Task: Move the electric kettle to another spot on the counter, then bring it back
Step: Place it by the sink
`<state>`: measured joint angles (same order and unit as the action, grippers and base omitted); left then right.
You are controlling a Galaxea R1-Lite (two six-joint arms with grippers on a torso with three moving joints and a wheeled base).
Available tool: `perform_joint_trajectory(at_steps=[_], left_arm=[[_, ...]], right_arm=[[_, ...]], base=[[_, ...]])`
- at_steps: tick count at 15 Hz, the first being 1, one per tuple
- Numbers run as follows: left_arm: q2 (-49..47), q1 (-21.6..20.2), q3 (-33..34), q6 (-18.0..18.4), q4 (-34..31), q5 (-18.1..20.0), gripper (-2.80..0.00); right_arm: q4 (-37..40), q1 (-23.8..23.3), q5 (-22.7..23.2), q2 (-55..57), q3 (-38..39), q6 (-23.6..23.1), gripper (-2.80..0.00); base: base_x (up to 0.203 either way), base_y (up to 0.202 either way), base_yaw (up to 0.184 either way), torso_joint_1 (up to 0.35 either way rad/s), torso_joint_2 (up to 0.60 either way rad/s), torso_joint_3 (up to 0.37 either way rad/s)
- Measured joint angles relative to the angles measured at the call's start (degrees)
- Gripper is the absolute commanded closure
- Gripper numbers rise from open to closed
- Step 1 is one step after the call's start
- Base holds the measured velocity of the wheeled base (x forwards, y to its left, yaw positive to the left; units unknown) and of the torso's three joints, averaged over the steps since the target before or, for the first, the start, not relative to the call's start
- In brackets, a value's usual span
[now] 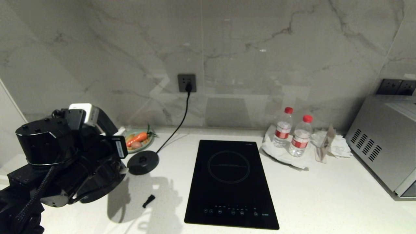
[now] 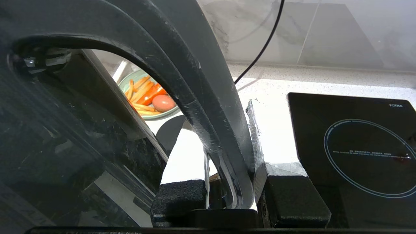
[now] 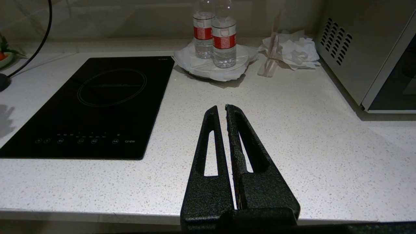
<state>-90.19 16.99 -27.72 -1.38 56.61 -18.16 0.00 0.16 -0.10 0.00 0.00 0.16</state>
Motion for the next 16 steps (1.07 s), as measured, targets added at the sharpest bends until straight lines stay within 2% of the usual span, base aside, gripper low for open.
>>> perform_joint_trajectory(at_steps=[7, 16], left_arm=[[-0.2, 0.0, -0.3, 0.0, 0.1, 0.1, 0.0], [-0.1, -0.2, -0.5, 0.0, 0.0, 0.1, 0.0]], right_arm=[[0.0, 0.0, 0.0, 0.0, 0.0, 0.0, 0.0], [0.0, 0.0, 0.0, 0.0, 0.0, 0.0, 0.0]], base=[[0.001, 0.0, 0.009, -0.001, 0.0, 0.0], [-0.003, -0.01, 0.169, 0.004, 0.01, 0.004]])
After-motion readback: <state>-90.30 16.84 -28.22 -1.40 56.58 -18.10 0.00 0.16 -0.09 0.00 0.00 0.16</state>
